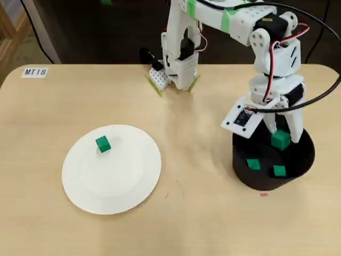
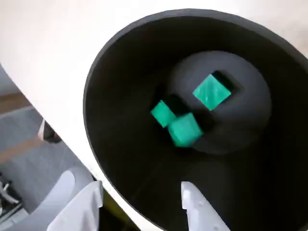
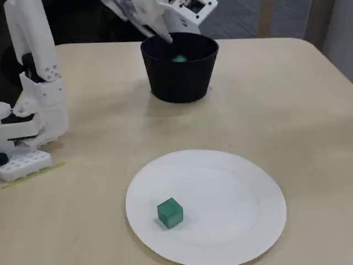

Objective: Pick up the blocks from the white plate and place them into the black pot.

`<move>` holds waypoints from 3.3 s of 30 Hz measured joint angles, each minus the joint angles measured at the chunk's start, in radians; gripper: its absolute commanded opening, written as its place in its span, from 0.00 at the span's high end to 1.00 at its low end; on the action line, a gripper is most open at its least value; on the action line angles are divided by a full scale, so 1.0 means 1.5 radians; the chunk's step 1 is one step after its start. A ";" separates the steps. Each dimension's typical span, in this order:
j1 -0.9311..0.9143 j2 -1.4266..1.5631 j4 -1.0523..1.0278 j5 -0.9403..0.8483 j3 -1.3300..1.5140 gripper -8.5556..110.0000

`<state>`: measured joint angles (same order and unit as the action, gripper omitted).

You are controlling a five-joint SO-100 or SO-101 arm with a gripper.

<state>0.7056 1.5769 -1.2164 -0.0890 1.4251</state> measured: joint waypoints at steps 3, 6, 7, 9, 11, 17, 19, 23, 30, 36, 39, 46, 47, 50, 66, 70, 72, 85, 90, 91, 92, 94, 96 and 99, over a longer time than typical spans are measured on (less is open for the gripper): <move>0.000 0.000 -0.002 0.009 0.000 0.81; -0.005 0.000 -0.007 0.019 0.000 0.95; -0.012 0.000 -0.010 0.022 0.000 0.95; -0.033 0.002 -0.019 0.026 0.000 0.95; -0.066 0.003 -0.026 0.026 0.000 0.95; -0.240 0.036 -0.022 0.020 0.000 0.95; -0.322 0.043 -0.022 0.016 0.000 0.95; -0.507 0.046 -0.022 0.012 0.000 0.95; -0.776 0.046 -0.079 0.039 0.000 0.95; -0.892 0.046 -0.201 0.100 0.000 0.95; -0.919 0.058 -0.267 0.123 0.005 0.95; -0.975 0.179 -0.254 0.143 0.166 0.95; -0.975 0.190 -0.230 0.143 0.190 0.95; -0.960 0.204 -0.138 0.143 0.270 0.95; -0.931 0.147 0.157 0.121 0.400 0.82; -0.909 0.144 0.157 0.120 0.400 0.76; -0.905 0.144 0.151 0.120 0.400 0.74; -0.890 0.105 0.116 0.141 0.400 0.71; -0.895 0.083 0.124 0.141 0.400 0.71; -0.896 0.079 0.126 0.142 0.400 0.71; -0.896 0.077 0.128 0.144 0.400 0.71; -0.897 0.069 0.133 0.147 0.399 0.71; -0.897 0.054 0.135 0.147 0.397 0.71; -0.897 0.034 0.139 0.147 0.386 0.73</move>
<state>-0.6397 1.6276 -1.0078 0.1319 2.0034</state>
